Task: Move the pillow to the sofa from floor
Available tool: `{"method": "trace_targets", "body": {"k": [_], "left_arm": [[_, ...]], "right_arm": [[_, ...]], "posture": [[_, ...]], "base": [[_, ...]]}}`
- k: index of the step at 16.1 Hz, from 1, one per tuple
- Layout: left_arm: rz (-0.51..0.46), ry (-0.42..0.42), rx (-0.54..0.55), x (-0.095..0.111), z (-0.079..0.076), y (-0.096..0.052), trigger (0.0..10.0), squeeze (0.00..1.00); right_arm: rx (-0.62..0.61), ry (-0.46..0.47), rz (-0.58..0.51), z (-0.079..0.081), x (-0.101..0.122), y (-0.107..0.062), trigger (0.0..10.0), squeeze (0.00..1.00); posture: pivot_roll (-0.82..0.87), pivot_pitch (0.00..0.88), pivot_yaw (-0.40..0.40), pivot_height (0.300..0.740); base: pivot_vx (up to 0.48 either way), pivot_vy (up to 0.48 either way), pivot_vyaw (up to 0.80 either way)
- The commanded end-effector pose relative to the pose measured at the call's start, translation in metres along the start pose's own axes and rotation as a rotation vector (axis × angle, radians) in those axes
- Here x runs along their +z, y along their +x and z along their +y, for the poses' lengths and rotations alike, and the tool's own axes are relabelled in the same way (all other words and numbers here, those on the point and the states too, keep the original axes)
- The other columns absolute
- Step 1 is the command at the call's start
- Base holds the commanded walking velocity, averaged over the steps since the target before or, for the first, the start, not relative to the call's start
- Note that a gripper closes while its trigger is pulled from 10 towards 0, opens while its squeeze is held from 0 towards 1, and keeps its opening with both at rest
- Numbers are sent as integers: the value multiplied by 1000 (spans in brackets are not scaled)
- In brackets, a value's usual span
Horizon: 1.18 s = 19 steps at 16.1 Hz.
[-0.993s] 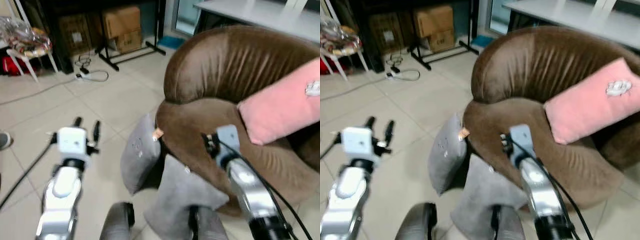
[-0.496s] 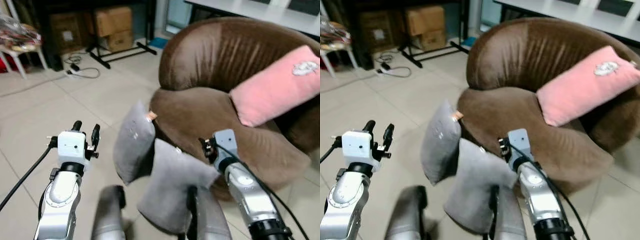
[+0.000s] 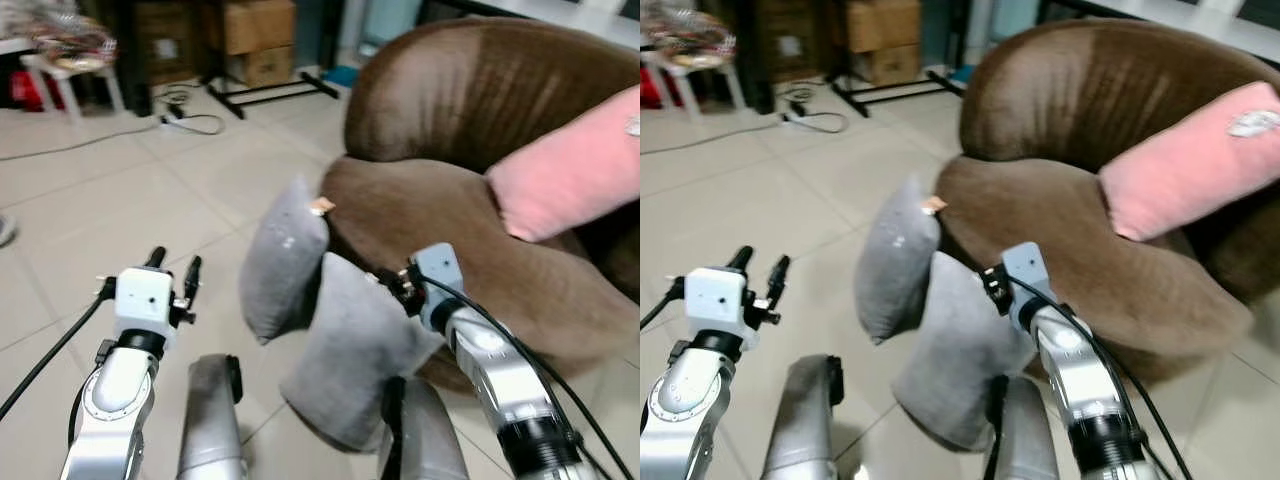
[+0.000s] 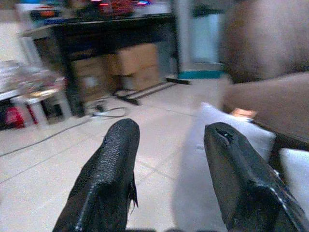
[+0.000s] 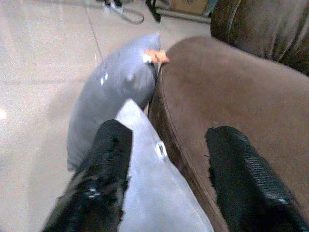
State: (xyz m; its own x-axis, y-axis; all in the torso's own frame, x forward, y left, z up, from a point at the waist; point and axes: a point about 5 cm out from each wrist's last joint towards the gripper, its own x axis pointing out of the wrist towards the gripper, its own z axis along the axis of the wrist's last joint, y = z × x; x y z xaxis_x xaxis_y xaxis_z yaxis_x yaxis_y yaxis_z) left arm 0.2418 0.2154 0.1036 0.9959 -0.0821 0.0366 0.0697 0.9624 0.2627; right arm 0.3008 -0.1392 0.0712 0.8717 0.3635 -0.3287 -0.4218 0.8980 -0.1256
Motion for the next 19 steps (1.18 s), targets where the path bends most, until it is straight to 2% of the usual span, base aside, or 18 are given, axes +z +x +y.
{"method": "trace_targets", "body": {"k": [1,3,6,12,13,16,19], "left_arm": [[7,2,-72,2,-5,3,10000,0],[24,11,-160,0,-8,3,10000,0],[57,50,-292,-2,-9,0,10000,0],[44,45,-380,7,-17,-6,10000,0],[39,40,-407,10,-20,-11,10000,0],[40,53,-460,18,-23,-23,10000,0],[46,58,-488,24,-19,-30,10000,0]], "right_arm": [[30,-46,50,-2,-5,5,10000,1000],[64,-78,106,-1,-11,15,10000,1000],[84,-88,191,-3,-16,32,10000,1000],[-17,-104,196,0,-7,48,10000,1000],[-45,-113,198,-1,-7,49,10000,0],[-152,-111,183,-9,-6,50,10000,0],[-203,-44,198,-9,-9,50,10000,0]], "posture": [[62,15,-87,476],[66,29,-90,476],[67,108,-88,476],[45,235,-102,476],[48,286,-112,476],[60,356,-125,476],[58,397,-125,476]], "base": [[0,0,0],[0,0,0],[0,0,0],[0,0,0],[0,0,0],[0,0,0],[0,0,0]]}}
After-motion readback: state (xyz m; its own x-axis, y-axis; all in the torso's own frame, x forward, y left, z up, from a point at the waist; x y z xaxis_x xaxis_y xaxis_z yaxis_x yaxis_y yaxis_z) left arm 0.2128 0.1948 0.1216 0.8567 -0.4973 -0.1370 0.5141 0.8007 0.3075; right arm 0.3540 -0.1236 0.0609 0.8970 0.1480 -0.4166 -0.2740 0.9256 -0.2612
